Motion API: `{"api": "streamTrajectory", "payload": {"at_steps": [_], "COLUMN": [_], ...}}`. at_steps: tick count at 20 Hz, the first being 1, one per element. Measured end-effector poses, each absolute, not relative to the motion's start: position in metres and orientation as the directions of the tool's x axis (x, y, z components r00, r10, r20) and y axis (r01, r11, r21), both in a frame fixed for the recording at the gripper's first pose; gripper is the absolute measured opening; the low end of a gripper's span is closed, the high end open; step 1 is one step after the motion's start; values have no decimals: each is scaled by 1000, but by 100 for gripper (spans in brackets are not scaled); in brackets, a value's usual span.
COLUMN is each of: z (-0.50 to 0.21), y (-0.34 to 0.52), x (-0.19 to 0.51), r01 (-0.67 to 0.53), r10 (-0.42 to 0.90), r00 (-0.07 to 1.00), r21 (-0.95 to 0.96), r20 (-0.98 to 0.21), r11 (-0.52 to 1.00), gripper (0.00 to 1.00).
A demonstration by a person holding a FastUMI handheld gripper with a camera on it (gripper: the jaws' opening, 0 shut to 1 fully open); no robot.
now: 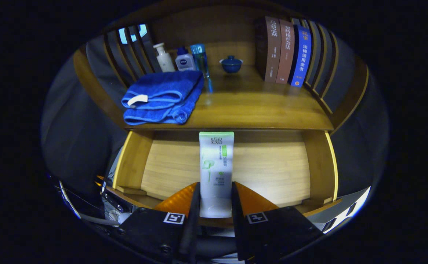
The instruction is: Pull open the drawer, take out the items inside it, and place them on the countertop above the cabinet.
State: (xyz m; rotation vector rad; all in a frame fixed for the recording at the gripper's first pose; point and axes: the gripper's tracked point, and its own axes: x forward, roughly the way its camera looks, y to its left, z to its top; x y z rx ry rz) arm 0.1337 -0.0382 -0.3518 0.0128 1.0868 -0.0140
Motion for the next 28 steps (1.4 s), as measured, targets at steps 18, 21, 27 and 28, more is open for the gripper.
{"api": "streamTrajectory", "payload": {"at_steps": [18, 21, 27, 28], "z": [-395, -403, -389, -388], "y": [-78, -77, -83, -83], "x": [320, 325, 332, 331], "r01": [138, 143, 139, 132], "r10": [-82, -80, -86, -84], "r00": [532, 523, 574, 577], "r21": [-9, -4, -7, -10], "r20": [-843, -848, -814, -812], "r11": [990, 990, 990, 991], "gripper": [46, 47, 89, 99]}}
